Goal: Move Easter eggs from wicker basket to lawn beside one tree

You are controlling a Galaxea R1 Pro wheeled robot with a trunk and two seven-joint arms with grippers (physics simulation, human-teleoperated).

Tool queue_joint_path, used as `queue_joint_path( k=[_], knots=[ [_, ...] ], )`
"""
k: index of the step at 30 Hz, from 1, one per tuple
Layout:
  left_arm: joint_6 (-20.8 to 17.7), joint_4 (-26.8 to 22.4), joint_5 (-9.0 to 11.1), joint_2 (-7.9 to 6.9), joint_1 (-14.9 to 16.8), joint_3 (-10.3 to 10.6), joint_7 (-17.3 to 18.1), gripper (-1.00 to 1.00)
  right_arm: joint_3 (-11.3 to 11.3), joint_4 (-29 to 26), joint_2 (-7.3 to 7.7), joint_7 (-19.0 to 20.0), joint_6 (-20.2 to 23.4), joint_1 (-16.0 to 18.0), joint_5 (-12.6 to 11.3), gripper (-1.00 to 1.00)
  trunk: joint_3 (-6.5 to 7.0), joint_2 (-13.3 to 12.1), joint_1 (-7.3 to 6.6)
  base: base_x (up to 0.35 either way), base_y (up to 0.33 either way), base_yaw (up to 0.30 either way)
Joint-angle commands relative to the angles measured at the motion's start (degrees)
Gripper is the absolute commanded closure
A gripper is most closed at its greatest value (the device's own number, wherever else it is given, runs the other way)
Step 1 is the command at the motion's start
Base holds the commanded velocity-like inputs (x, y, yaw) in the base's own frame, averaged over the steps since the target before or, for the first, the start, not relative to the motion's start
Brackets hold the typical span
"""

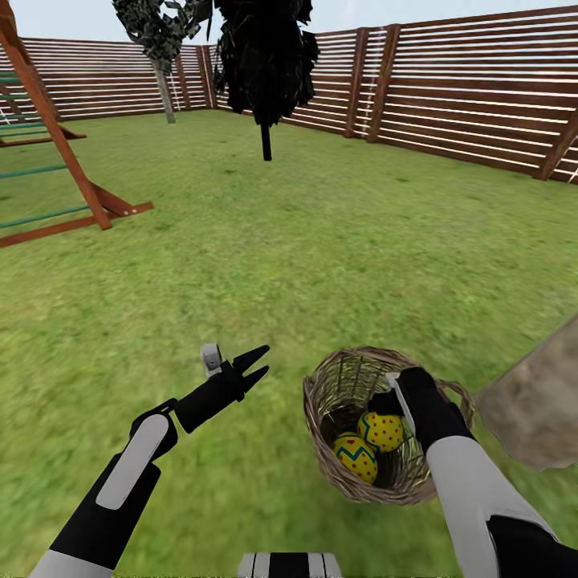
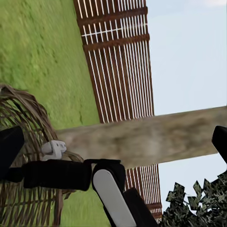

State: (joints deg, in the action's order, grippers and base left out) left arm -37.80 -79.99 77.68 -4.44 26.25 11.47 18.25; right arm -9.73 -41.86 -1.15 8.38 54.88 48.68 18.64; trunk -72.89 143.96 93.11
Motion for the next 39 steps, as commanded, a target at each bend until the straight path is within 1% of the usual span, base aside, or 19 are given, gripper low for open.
queue_joint_path(
  k=[1, 8, 23, 26, 28, 32, 36, 39],
  knots=[
    [-0.17, 0.01, 0.28, -0.04, 0.03, 0.05, 0.04, -1.00, -0.29, -0.36, -0.08, 0.52, 0.06, 0.04, 0.61, -1.00, -0.27, 0.03, 0.01, 0.000, 0.000, 0.000],
    [-0.17, 0.01, 0.28, -0.04, 0.03, 0.05, 0.04, -1.00, -0.20, -0.79, -0.16, 0.28, -2.35, 0.01, 0.75, -1.00, -1.82, 0.13, 0.19, 0.000, 0.000, 0.000],
    [-0.17, 0.01, 0.28, -0.04, 0.03, 0.05, 0.04, -1.00, -0.20, -0.90, -0.08, 0.23, -2.84, 0.01, 0.78, -1.00, -5.15, 0.33, 0.58, 0.000, 0.000, 0.000],
    [-0.17, 0.01, 0.28, -0.04, 0.03, 0.05, 0.04, -1.00, -0.20, -0.93, -0.08, 0.24, -3.51, 0.01, 0.78, -1.00, -5.81, 0.37, 0.66, 0.000, 0.000, 0.000],
    [-0.17, 0.01, 0.28, -0.04, 0.03, 0.05, 0.04, -1.00, -0.20, -0.94, -0.04, 0.19, -4.83, 0.02, 0.78, -1.00, -6.25, 0.39, 0.71, 0.000, 0.000, 0.000],
    [-0.17, 0.01, 0.28, -0.04, 0.03, 0.05, 0.04, -1.00, -0.20, -1.12, 0.00, 0.17, -5.15, 0.02, 0.78, -1.00, -7.14, 0.45, 0.81, 0.000, 0.000, 0.000],
    [-0.17, 0.01, 0.28, -0.04, 0.03, 0.05, 0.04, -1.00, -0.22, -3.85, 0.01, 0.21, -4.95, 0.07, 0.78, -1.00, -8.03, 0.50, 0.91, 0.000, 0.000, 0.000],
    [-0.17, 0.01, 0.28, -0.04, 0.03, 0.05, 0.04, -1.00, -0.24, -4.68, 0.07, 0.08, -4.75, 0.68, 0.77, -1.00, -8.69, 0.54, 0.99, 0.000, 0.000, 0.000]
  ],
)
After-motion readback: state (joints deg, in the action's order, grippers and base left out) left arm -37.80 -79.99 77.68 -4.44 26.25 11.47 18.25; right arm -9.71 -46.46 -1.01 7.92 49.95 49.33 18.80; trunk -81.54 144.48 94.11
